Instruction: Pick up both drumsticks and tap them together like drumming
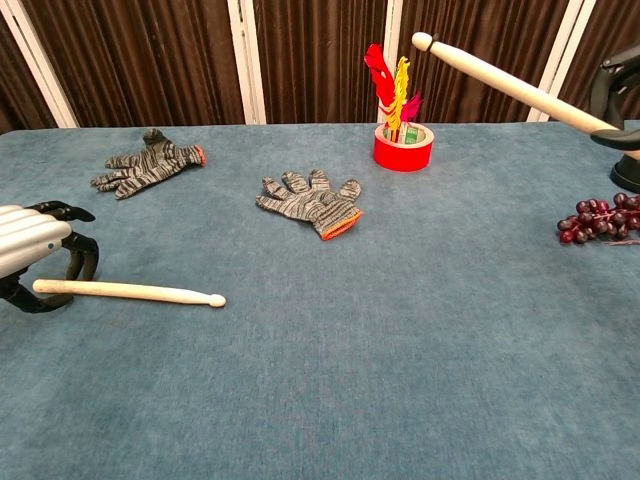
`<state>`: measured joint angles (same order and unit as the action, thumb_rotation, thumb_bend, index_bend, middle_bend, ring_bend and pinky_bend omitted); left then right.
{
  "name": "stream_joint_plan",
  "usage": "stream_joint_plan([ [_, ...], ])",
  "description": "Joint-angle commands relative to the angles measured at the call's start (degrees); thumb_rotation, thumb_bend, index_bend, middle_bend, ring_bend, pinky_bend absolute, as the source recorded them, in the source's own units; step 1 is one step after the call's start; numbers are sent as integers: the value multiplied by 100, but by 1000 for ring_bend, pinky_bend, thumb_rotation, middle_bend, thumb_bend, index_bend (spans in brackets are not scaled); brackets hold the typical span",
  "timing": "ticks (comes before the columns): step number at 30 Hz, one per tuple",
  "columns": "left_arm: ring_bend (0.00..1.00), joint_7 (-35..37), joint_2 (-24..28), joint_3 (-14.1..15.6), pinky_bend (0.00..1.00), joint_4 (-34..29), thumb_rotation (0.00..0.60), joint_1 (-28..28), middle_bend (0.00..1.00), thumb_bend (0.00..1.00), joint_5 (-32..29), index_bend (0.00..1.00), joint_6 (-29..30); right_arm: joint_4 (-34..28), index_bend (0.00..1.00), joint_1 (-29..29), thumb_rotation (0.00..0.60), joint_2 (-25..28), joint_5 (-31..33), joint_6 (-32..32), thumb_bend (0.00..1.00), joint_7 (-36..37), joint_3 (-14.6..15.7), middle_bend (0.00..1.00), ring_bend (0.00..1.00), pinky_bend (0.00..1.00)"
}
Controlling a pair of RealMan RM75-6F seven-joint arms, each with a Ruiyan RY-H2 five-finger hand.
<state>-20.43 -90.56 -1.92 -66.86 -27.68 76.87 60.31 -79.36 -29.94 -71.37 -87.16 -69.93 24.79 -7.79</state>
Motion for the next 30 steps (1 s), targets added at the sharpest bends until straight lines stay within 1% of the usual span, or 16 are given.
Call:
stream_joint_plan([
  [1,105,-23,4,4,0,0,600,9,498,486,-10,488,3,17,791,-8,600,-21,-2,8,468,-10,1,660,455,26],
  [13,112,-179,20,-10,0,-87,600,24,509,486,-63,496,22,46,791,-47,600,-63,13,66,468,-54,-7,660,455,26],
  [21,125,-203,41,-6,0,-105,600,23,534,492,-28,537,57,65,792,-51,600,-67,4,69,468,-70,-1,665,455,26],
  [25,126,-256,33,-1,0,-84,600,28,542,493,-25,572,74,71,793,-43,600,-75,7,64,468,-82,6,665,455,26],
  [30,126,-315,-12,-16,0,-17,600,44,544,493,-39,575,125,95,794,-37,600,-88,12,55,469,-86,6,665,455,26],
])
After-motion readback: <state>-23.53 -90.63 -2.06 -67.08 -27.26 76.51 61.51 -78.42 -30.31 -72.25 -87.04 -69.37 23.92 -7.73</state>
